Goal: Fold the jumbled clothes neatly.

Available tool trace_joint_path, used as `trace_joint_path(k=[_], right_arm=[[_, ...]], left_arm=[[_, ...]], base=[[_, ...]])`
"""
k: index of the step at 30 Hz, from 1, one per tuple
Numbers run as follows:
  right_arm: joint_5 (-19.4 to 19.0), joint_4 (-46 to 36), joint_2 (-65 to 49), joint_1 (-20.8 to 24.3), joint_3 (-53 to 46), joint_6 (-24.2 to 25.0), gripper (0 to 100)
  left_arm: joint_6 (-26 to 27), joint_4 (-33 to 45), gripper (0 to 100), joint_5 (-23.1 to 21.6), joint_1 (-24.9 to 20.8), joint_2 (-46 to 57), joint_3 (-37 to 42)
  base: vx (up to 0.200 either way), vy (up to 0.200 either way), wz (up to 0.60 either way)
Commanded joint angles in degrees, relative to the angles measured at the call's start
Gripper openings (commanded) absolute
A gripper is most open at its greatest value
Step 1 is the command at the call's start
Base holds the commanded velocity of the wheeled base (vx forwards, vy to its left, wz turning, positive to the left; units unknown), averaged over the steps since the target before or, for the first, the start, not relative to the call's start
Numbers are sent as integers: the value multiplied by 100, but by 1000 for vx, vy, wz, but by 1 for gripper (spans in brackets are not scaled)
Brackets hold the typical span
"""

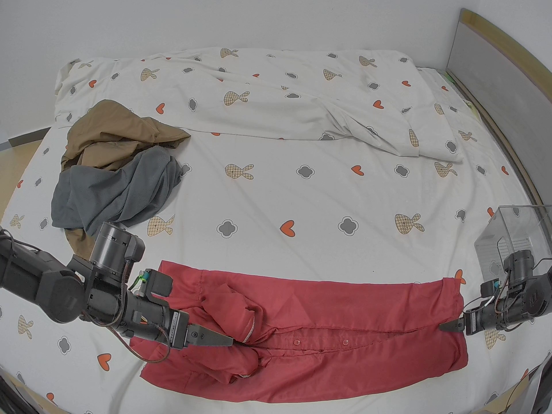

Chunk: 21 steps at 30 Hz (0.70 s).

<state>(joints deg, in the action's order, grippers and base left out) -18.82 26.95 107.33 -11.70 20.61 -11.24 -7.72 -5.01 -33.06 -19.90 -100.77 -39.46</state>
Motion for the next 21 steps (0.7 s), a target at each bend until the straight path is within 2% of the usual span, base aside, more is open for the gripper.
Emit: trace_joint_path(k=[1,6,11,16,21], right_arm=[[-895,275,377,-429,-225,8,100],[-1642,284,561,-755,-216,8,100],[-2284,284,561,-1176,-198,-1,100],[-2451,284,570,-1379,-207,-27,100],[-2530,311,579,-1317,-207,-1,100]], left_arm=[[-2,-26,100,-34,214,101,-9],[-2,-211,100,-526,548,171,26],[-2,-334,100,-579,592,462,114],[-2,-395,100,-579,592,681,158],[-2,-404,100,-579,583,883,202]], base=[[0,0,0],[0,0,0],[0,0,0],[0,0,0],[0,0,0]])
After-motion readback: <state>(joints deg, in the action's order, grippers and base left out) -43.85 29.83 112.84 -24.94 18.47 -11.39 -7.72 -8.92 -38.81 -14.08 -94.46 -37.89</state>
